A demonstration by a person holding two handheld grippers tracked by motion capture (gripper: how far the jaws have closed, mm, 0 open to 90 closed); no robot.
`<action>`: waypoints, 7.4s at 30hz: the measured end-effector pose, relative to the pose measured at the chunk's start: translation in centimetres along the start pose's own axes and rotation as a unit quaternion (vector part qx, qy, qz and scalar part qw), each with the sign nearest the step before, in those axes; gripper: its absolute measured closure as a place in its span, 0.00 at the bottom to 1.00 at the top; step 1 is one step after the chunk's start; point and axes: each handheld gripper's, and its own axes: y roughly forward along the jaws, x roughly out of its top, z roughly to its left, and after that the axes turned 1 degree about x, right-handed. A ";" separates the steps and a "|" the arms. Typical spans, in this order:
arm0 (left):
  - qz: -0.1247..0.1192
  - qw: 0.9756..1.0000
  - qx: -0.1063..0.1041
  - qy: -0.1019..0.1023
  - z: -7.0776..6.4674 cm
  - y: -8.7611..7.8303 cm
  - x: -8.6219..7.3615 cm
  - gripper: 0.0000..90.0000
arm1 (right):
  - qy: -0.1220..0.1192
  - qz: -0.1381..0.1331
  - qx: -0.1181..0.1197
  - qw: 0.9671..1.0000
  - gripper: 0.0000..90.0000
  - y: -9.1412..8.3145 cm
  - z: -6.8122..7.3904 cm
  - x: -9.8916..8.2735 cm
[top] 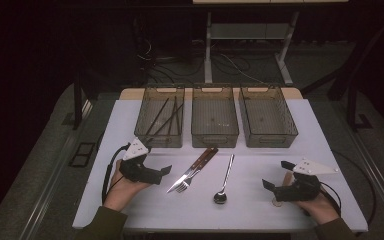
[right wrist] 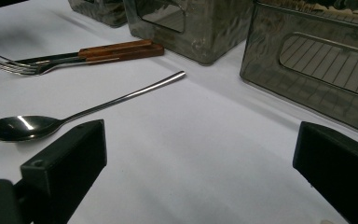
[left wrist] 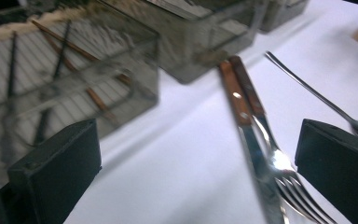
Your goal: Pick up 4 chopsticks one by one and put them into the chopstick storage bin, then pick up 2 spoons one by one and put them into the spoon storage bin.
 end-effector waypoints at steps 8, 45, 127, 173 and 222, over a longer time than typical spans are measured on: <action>0.019 1.000 -0.021 0.009 -1.6 0.4 -1.4 0.00 | 0.002 -0.001 -0.003 1.000 0.02 -0.2 0.0 0.0; 0.035 0.999 -0.034 0.013 -2.4 0.5 -2.5 0.00 | 0.024 0.051 -0.015 0.998 0.37 -1.5 -1.7 1.1; 0.039 0.998 -0.038 0.017 -2.5 0.7 -2.4 0.00 | -0.050 0.157 0.047 0.985 0.99 -0.5 -1.3 -0.9; 0.041 0.998 -0.040 0.018 -2.7 0.8 -2.4 0.00 | -0.061 0.151 0.041 0.986 0.99 2.6 -1.5 0.3; 0.049 0.997 -0.051 0.019 -2.7 1.0 -2.6 0.00 | -0.065 0.187 0.094 0.976 0.58 6.6 -5.5 3.5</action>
